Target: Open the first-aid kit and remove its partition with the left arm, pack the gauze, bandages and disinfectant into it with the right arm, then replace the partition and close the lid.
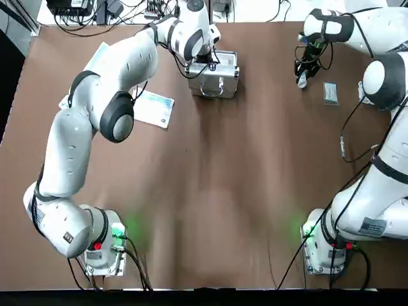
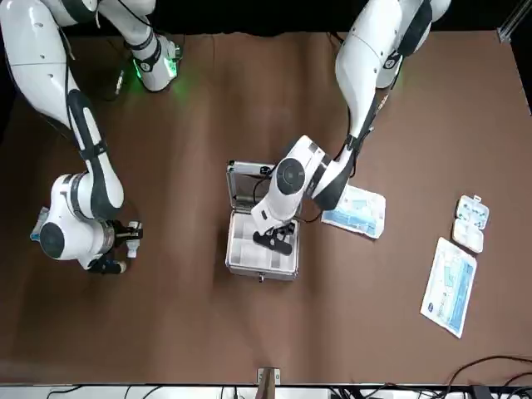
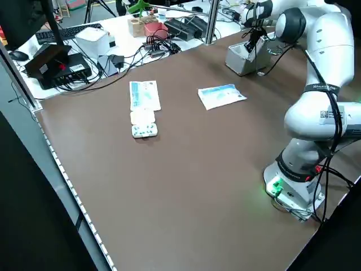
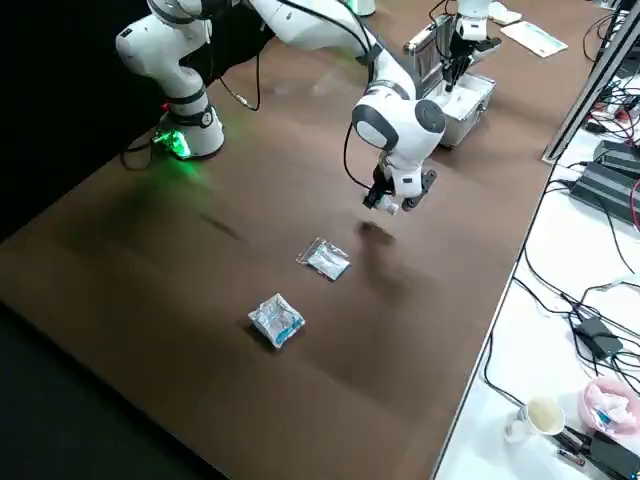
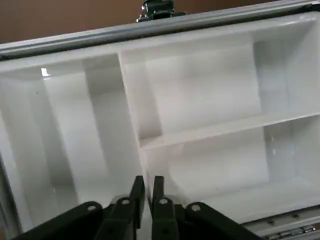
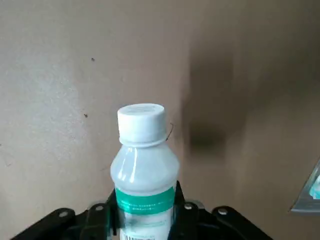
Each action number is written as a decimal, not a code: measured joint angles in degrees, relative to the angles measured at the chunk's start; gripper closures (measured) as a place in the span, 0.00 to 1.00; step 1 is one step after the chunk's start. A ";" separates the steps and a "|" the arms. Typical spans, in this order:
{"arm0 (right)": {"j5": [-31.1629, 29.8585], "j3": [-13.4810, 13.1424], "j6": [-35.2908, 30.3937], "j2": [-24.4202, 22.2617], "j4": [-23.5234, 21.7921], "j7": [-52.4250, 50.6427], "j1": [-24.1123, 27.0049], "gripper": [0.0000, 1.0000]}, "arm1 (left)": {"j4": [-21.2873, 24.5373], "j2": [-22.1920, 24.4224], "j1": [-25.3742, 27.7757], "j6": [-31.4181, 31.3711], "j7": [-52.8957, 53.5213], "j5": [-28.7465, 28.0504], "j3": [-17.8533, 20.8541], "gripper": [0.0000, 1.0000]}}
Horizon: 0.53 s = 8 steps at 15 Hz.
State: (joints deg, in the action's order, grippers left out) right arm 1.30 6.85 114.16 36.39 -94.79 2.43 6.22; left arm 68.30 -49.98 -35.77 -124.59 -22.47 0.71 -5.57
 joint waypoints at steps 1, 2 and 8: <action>0.00 0.00 0.00 0.00 0.00 0.00 0.00 0.60 | 0.00 0.00 -0.04 0.03 0.00 -0.03 0.01 0.89; 0.00 0.02 0.00 0.00 0.01 0.01 -0.03 0.60 | 0.00 0.00 -0.04 0.04 0.00 -0.03 0.03 0.89; 0.00 0.09 0.00 0.00 0.01 0.06 -0.18 0.60 | -0.22 0.22 -0.07 0.60 -1.97 -0.04 0.15 0.95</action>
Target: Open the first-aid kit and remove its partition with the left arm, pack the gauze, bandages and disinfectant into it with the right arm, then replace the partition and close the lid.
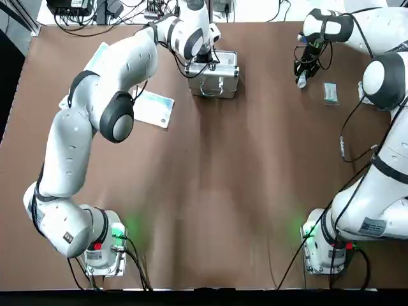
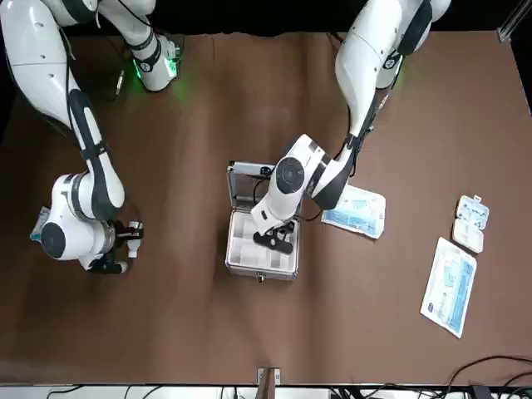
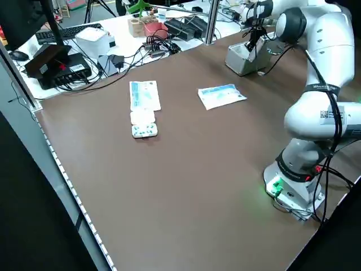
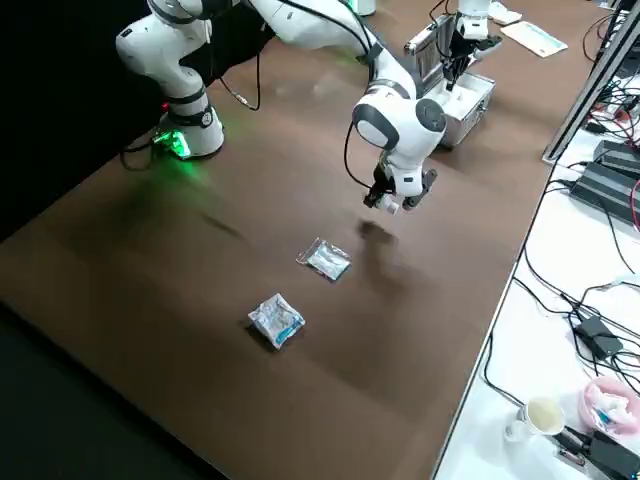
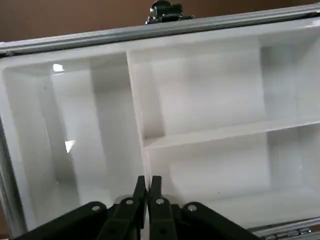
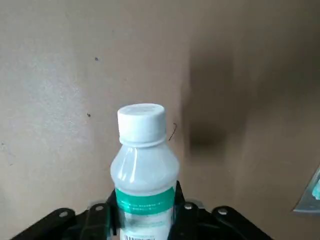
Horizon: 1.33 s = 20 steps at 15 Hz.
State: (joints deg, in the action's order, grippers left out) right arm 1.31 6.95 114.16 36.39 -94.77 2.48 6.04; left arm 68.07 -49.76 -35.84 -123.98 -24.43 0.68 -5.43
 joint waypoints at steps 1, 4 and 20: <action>0.00 0.00 0.00 0.00 0.00 0.00 0.00 0.60 | -0.01 0.00 0.00 0.01 0.00 0.00 0.00 0.95; 0.00 0.00 0.00 0.00 0.00 0.01 0.00 0.60 | -0.03 0.01 0.00 0.03 0.00 0.00 -0.01 0.95; 0.02 0.03 0.00 0.00 0.11 0.05 -0.01 0.60 | -0.63 6.19 0.11 2.97 -0.16 -0.03 -0.40 0.96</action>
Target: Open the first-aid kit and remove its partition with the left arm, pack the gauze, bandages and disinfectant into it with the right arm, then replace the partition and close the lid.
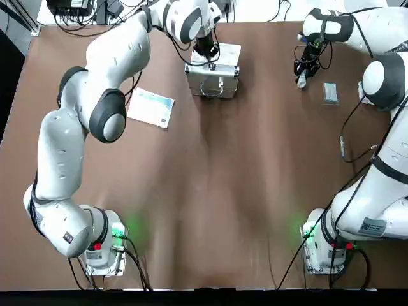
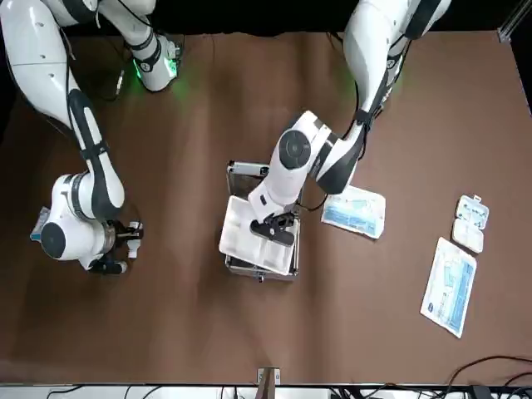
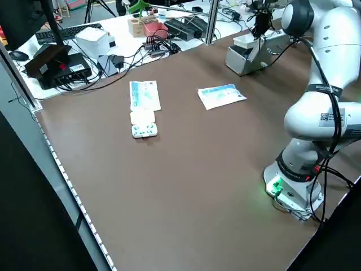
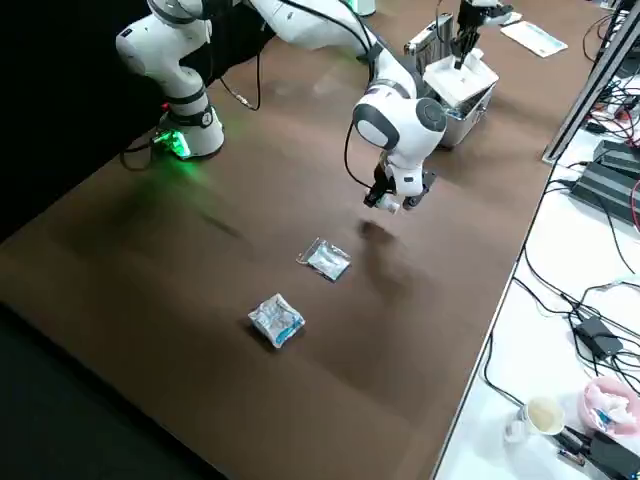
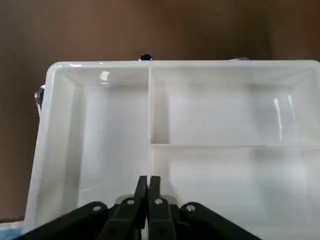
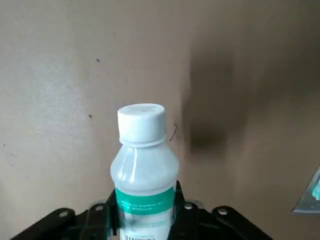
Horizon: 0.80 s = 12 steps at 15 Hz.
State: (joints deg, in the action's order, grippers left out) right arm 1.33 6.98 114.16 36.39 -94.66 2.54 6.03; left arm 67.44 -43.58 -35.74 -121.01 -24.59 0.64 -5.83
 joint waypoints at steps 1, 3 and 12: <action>0.00 0.05 0.00 0.00 0.15 0.02 -0.01 0.60 | 0.00 0.65 -0.03 0.29 0.00 0.00 -0.04 0.96; 0.02 0.48 -0.01 0.00 1.03 2.07 -0.27 0.60 | -0.01 1.77 0.00 1.31 0.00 0.09 -0.05 0.96; 3.84 0.95 -4.30 -0.12 7.83 13.52 -7.44 0.60 | -0.29 8.98 3.09 8.90 0.02 1.60 0.16 0.96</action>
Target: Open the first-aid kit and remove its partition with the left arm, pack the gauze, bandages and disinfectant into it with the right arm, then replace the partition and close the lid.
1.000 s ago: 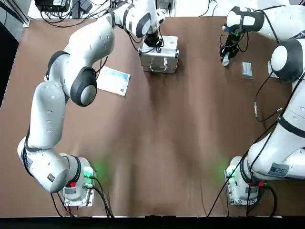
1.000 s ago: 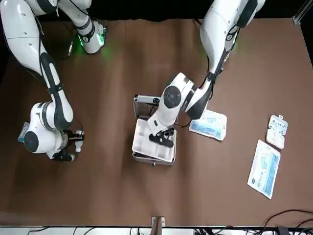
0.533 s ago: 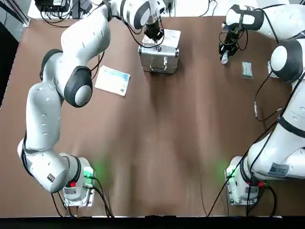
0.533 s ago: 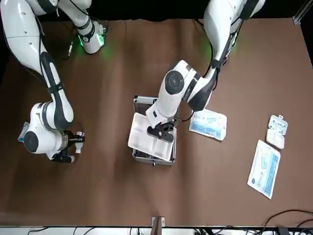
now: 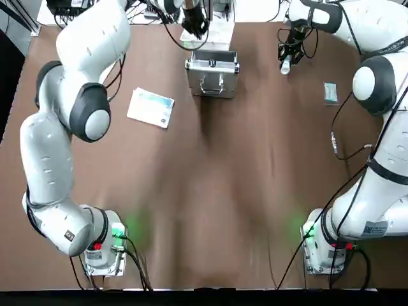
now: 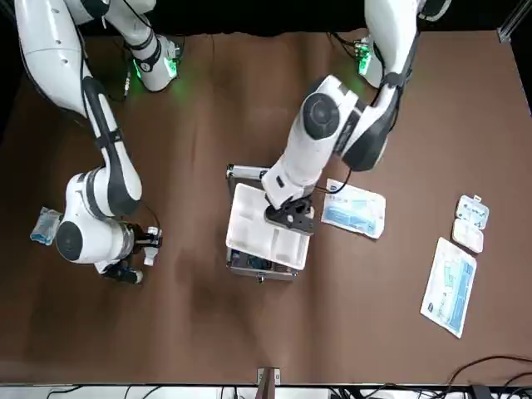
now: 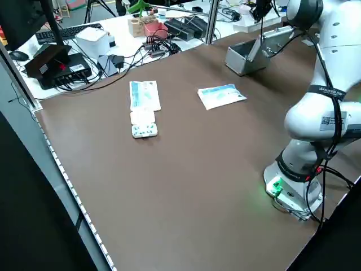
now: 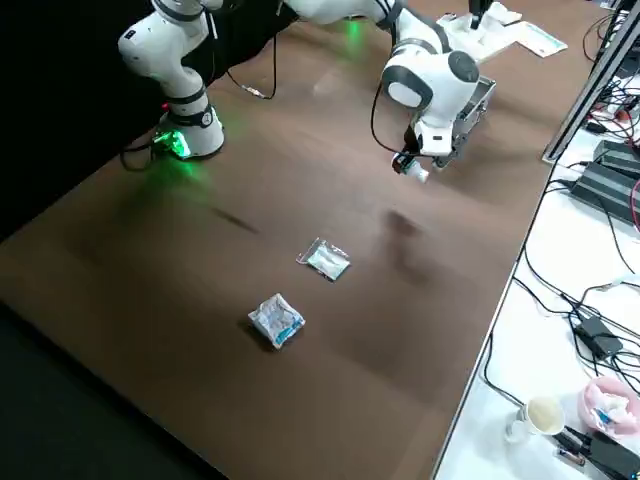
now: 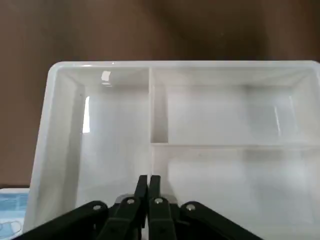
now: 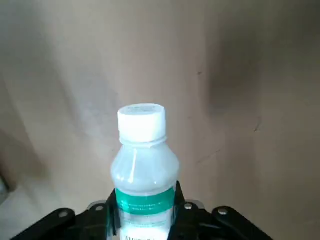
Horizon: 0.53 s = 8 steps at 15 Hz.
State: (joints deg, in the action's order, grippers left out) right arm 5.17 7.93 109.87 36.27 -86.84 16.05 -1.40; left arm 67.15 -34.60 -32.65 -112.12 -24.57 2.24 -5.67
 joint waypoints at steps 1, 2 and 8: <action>0.60 0.00 -0.40 0.00 0.33 0.65 -0.54 0.60 | -0.01 0.87 0.74 0.64 0.00 0.40 0.05 0.96; 1.56 0.00 -0.43 0.01 0.50 1.54 -0.95 0.60 | -0.02 1.75 1.65 1.41 0.00 0.69 0.07 0.96; 6.45 0.17 -0.42 0.00 4.01 10.47 -5.40 0.60 | -0.05 6.43 10.85 3.86 1.63 0.96 0.18 0.96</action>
State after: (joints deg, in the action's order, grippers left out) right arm 11.62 8.10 109.45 36.27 -82.83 26.52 -6.81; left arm 67.11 -28.16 -21.81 -108.25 -22.94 3.20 -5.49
